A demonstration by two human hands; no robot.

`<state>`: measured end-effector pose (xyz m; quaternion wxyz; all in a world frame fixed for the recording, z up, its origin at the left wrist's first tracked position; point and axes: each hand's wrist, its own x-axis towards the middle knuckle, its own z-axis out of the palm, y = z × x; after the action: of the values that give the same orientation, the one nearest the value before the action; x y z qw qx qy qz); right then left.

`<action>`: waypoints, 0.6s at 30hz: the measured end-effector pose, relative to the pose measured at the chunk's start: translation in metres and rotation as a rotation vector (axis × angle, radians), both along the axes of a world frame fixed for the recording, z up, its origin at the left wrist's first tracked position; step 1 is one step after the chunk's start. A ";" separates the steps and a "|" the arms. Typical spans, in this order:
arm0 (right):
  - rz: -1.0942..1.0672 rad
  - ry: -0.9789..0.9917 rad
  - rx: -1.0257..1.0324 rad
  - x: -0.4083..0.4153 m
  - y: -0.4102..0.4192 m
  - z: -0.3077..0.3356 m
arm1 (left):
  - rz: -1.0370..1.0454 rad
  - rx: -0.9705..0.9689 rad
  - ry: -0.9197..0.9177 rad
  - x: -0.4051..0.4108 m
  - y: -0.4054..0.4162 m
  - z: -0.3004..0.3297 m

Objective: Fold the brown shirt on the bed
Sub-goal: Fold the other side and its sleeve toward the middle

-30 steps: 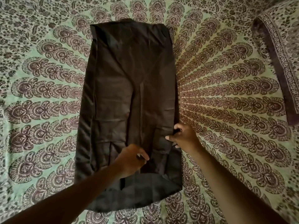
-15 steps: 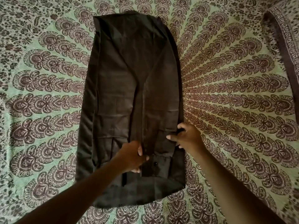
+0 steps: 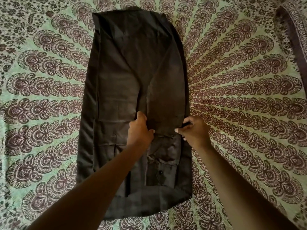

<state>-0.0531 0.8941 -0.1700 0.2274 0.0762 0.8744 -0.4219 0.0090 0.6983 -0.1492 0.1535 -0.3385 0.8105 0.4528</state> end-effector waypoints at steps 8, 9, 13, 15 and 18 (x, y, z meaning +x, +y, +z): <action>-0.022 -0.041 -0.002 -0.017 -0.004 0.019 | -0.139 -0.012 -0.114 -0.013 -0.010 0.009; -0.028 -0.027 0.007 -0.023 -0.007 0.021 | -0.176 -0.039 -0.134 -0.018 -0.011 0.013; -0.106 0.060 0.039 -0.058 -0.021 0.022 | -0.314 -0.223 -0.116 -0.052 -0.022 0.030; -0.093 0.166 0.066 -0.083 -0.030 0.021 | -0.363 -0.270 -0.011 -0.085 -0.032 0.029; -0.071 0.319 0.032 -0.122 -0.047 0.015 | -0.433 -0.264 0.199 -0.141 -0.046 0.021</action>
<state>-0.1746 0.8471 -0.1547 0.0695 0.0427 0.9028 -0.4223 -0.1322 0.6520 -0.1277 0.1207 -0.1284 0.9271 0.3308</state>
